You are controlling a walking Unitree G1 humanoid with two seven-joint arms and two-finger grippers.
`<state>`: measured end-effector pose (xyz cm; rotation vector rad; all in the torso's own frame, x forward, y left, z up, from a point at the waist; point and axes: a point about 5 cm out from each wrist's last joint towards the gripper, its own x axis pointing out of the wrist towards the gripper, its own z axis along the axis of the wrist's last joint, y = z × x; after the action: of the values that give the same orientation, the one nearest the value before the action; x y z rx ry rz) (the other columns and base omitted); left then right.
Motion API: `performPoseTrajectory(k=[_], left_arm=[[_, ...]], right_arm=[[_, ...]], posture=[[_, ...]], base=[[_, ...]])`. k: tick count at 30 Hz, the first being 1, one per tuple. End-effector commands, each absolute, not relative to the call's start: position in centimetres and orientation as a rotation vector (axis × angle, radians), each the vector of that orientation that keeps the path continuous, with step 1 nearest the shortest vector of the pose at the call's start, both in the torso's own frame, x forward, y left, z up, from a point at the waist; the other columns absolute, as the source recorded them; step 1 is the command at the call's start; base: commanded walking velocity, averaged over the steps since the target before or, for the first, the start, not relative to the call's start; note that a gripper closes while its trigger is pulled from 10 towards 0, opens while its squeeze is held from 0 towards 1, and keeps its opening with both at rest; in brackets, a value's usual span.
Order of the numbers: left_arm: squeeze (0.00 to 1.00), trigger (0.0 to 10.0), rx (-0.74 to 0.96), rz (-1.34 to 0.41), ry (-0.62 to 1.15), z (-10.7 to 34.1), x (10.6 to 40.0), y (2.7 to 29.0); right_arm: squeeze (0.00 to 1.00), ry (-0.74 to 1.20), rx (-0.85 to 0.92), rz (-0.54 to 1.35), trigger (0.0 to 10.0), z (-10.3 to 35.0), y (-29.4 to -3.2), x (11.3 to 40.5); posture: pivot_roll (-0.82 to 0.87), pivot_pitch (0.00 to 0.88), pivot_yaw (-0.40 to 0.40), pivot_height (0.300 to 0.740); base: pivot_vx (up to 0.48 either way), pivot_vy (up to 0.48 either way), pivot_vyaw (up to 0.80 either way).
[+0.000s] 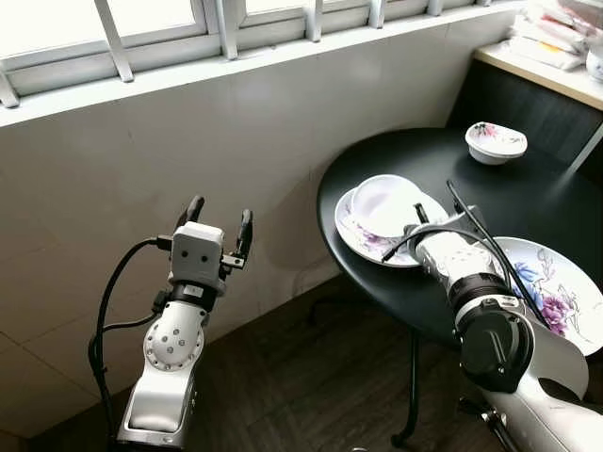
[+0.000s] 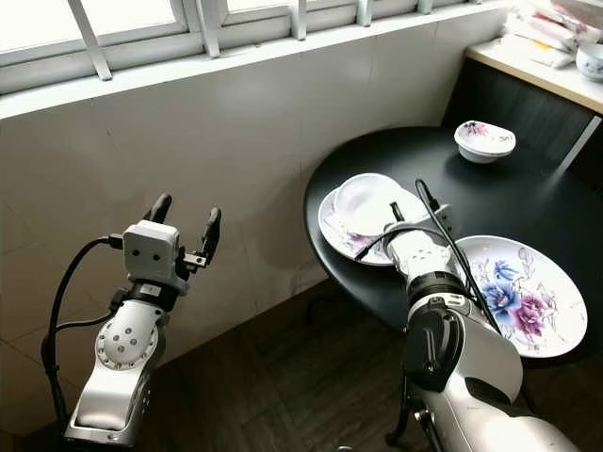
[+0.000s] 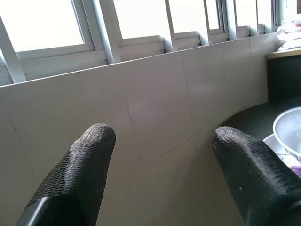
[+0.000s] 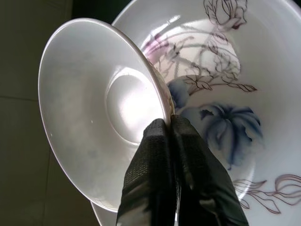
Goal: Kitchen organization
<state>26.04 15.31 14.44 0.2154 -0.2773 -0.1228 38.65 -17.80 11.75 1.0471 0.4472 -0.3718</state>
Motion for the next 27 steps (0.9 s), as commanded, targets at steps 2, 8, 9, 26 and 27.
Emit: performPoseTrajectory(k=[2, 8, 9, 26, 27], left_arm=[[0.00, 10.0, 0.227, -0.133, -0.259, 14.2, 26.1, 15.2], [0.00, 10.0, 0.228, -0.132, -0.260, 14.2, 26.2, 15.2], [0.00, 10.0, 0.228, -0.132, -0.261, 14.2, 26.2, 15.2], [0.00, 10.0, 0.222, -0.126, -0.264, 14.3, 26.3, 15.3], [0.00, 10.0, 0.222, -0.126, -0.264, 14.3, 26.3, 15.3]], right_arm=[[0.00, 0.451, 1.074, -0.400, 0.0, 12.8, -17.3, 39.0], [0.00, 0.466, 1.063, -0.368, 10.0, 12.8, -16.4, 38.9], [0.00, 0.470, 1.056, -0.358, 10.0, 12.8, -16.3, 38.8], [0.00, 0.096, 0.324, 0.381, 10.0, 17.4, -11.1, 36.5], [0.00, 0.102, 0.300, 0.409, 10.0, 17.2, -10.9, 36.2]], posture=[[0.01, 0.000, -0.030, 0.740], [0.01, 0.000, -0.029, 0.740], [0.01, 0.000, -0.029, 0.740], [0.01, 0.000, -0.027, 0.740], [0.00, 0.000, -0.026, 0.740]], base=[[0.000, 0.000, 0.00], [0.000, 0.000, 0.00], [0.000, 0.000, 0.00], [0.000, 0.000, 0.00], [0.000, 0.000, 0.00]])
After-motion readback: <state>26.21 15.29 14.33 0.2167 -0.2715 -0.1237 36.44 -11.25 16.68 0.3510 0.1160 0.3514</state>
